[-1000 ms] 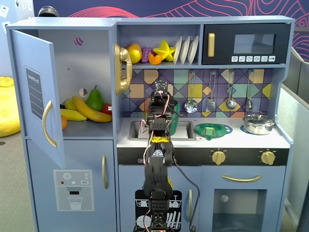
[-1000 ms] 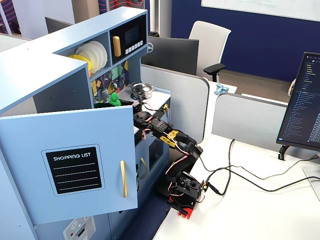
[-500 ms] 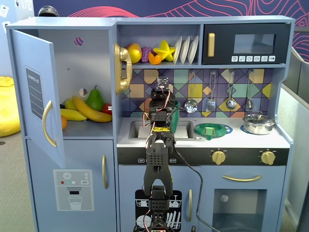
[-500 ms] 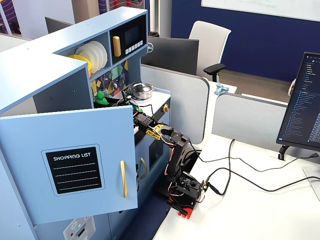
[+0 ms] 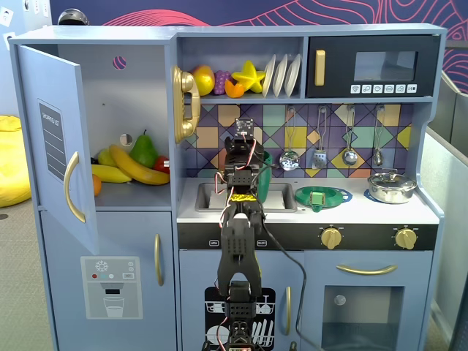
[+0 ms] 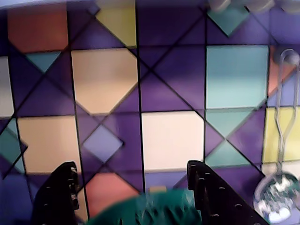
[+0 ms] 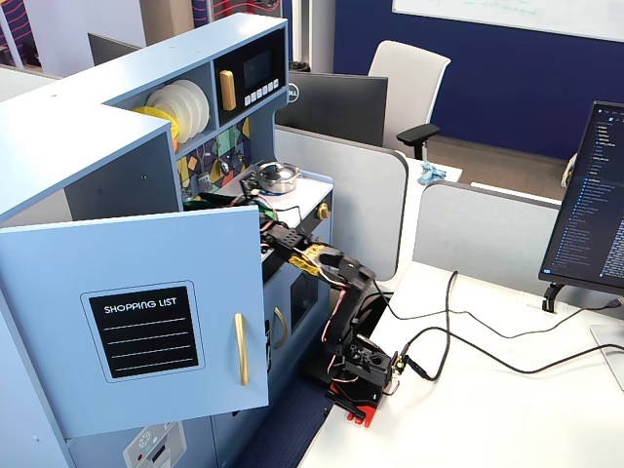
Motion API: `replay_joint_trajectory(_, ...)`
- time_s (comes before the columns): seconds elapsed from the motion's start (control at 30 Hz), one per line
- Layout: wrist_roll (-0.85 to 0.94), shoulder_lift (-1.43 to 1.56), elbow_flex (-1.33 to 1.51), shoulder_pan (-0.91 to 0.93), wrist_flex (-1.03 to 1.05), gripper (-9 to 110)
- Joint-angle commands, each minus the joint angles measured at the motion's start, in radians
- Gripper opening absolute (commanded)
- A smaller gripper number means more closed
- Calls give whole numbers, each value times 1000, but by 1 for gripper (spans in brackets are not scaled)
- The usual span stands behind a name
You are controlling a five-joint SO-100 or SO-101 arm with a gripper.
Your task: Pick up the green pineapple from the left cabinet and place it in the green recipient
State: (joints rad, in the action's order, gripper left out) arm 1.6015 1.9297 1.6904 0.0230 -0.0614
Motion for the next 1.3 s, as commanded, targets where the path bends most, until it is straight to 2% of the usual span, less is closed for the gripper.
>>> replay_joint_trajectory(0.0, 21, 330, 239, -49, 40, 19)
replay_joint_trajectory(0.27, 6, 922, 911, -20, 407, 14)
replay_joint_trajectory(0.33, 72, 1005, 1015, 2, 592, 11)
replay_joint_trajectory(0.43, 23, 1095, 1115, 6, 759, 8)
replay_joint_trajectory(0.57, -32, 1172, 1209, -9, 988, 7)
replay_joint_trajectory(0.77, -86, 1247, 1305, 6, 1201, 7)
replay_joint_trajectory(1.27, -232, 1247, 1307, -44, 1523, 7)
